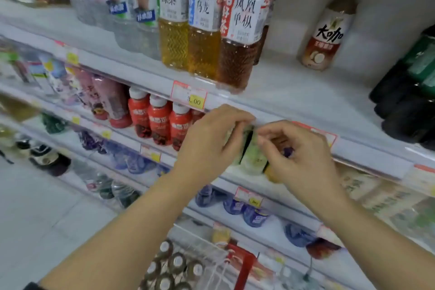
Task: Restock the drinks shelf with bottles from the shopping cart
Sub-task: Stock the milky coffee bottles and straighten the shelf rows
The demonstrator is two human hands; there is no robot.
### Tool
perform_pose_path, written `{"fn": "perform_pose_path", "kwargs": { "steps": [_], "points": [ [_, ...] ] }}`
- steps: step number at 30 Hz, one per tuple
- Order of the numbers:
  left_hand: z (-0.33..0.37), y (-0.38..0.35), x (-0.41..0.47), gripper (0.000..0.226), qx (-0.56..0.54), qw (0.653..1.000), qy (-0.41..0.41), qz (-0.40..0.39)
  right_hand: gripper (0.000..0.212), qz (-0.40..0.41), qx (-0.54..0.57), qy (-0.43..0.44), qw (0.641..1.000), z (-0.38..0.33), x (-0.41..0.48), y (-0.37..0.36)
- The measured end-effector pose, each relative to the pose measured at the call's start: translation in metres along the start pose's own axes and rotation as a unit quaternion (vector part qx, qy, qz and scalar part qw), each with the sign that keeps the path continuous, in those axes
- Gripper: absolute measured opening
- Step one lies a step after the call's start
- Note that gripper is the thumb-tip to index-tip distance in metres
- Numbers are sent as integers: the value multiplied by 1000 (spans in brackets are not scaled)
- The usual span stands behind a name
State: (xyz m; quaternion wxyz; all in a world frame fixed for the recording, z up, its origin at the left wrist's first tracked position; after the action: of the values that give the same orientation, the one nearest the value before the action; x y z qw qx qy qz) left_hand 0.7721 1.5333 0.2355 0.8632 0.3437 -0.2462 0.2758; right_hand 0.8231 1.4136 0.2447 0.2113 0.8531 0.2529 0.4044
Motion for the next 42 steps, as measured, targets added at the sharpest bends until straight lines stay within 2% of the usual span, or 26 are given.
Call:
{"fn": "perform_pose_path", "kwargs": {
  "steps": [2, 4, 10, 17, 21, 25, 27, 30, 32, 34, 36, 39, 40, 42],
  "points": [
    [-41, 9, -47, 24, 14, 997, 69, -12, 14, -80, 16, -26, 996, 13, -27, -58],
    [-93, 21, -99, 22, 28, 985, 171, -9, 13, -174, 20, -68, 982, 36, -59, -121],
    [-224, 57, -279, 20, 82, 896, 437, -6, 17, -381, -9, -126, 916, 96, -157, -285],
    [-308, 75, -420, 20, 140, 797, 586, 27, 29, -508, -43, -157, 846, 154, -247, -435],
    [-342, 55, -459, 25, 118, 776, 620, 6, 41, -517, -101, -156, 835, 189, -272, -486],
    [-365, 39, -472, 25, 122, 791, 600, -13, 49, -532, -134, -178, 817, 231, -288, -517],
    [-374, 37, -471, 23, 125, 795, 593, -13, 44, -542, -154, -173, 808, 245, -294, -525],
    [-386, 34, -456, 21, 146, 809, 568, -31, 29, -521, -177, -157, 820, 254, -288, -529],
    [-397, 34, -441, 22, 158, 817, 554, -29, 24, -510, -148, -181, 828, 259, -281, -527],
    [-413, 25, -432, 26, 168, 813, 554, -65, 26, -501, -108, -194, 837, 259, -272, -521],
    [-431, -1, -434, 34, 178, 789, 562, -173, 27, -479, -78, -190, 853, 251, -260, -505],
    [-448, -37, -450, 41, 243, 715, 546, -363, 27, -442, -47, -195, 874, 238, -247, -471],
    [-452, -43, -454, 41, 264, 698, 538, -391, 27, -428, -36, -199, 881, 234, -244, -460],
    [-457, -48, -454, 35, 281, 690, 545, -383, 27, -399, -14, -203, 894, 228, -238, -442]
  ]
}}
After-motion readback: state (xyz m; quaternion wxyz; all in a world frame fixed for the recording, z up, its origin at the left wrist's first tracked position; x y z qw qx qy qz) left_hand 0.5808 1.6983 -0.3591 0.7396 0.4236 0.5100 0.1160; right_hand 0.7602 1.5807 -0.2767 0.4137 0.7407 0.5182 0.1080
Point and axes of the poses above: each hand's wrist, its own x-axis towards the middle knuckle, its own y-axis out of the back of the hand, z = x × y, the point moved 9 cm from there along x, towards the middle knuckle, and after that the axes turned 9 degrees about y, right-handed, at the moved point
